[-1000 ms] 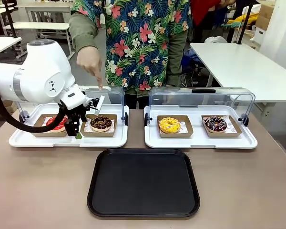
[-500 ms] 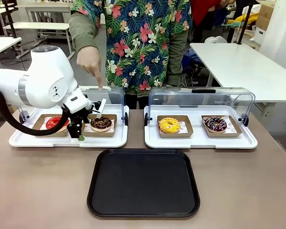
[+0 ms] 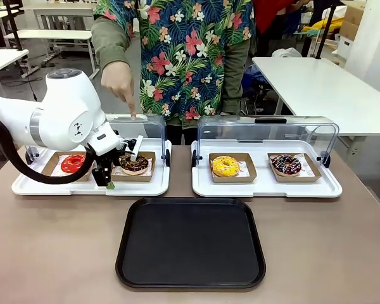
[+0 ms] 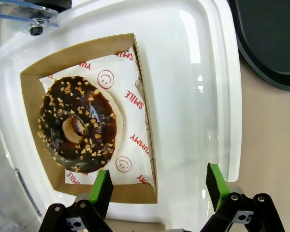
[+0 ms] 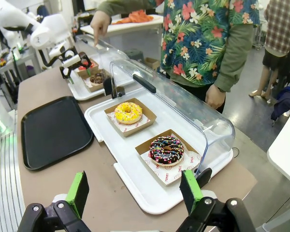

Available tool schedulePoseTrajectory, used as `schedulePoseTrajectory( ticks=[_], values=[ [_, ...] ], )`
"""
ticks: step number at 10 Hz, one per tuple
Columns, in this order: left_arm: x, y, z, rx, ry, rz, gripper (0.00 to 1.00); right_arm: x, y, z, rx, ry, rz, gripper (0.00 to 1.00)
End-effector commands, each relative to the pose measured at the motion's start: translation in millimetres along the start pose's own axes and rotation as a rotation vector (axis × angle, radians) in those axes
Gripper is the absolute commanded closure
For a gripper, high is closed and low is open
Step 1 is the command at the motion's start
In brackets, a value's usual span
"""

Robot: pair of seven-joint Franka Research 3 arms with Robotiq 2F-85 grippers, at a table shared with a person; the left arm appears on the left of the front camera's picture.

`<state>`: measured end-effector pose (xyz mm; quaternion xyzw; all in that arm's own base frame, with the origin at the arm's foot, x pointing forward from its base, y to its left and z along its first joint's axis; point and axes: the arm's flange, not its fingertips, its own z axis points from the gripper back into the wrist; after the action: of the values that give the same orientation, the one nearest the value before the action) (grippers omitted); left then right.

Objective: Move the second donut from the left to the tray.
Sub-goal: Pick up the Paper togo box containing the Donut indicated by the person and place it on the Handle tray.

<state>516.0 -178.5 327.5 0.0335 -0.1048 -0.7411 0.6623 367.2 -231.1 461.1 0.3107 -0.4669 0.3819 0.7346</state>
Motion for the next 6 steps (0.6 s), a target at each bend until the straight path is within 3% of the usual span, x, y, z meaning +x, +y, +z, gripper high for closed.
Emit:
schedulePoseTrajectory(
  ticks=[1, 2, 3, 4, 5, 6],
  values=[
    [0.3, 0.1, -2.4, 0.012, 0.023, 0.015, 0.0, 2.1, -3.1, 0.1, -0.004, -0.028, 0.029, 0.0],
    [0.4, 0.2, -2.2, 0.012, 0.025, 0.019, 0.0, 2.1, -3.1, 0.1, -0.004, -0.028, 0.029, 0.0],
    [0.3, 0.0, -1.3, 0.008, 0.03, 0.02, 0.6, 2.1, -3.1, 0.1, -0.004, -0.028, 0.029, 0.0],
    [0.1, 0.0, -0.4, 0.003, 0.025, 0.024, 0.6, 2.1, -3.1, 0.1, -0.004, -0.028, 0.029, 0.0],
    [0.0, -0.2, -0.4, -0.002, 0.028, 0.023, 1.0, 2.1, -3.1, 0.1, -0.004, -0.028, 0.029, 0.0],
    [0.1, 0.2, -0.2, -0.009, 0.033, 0.024, 0.66, 2.1, -3.1, 0.1, -0.004, -0.028, 0.029, 0.0]
  ],
)
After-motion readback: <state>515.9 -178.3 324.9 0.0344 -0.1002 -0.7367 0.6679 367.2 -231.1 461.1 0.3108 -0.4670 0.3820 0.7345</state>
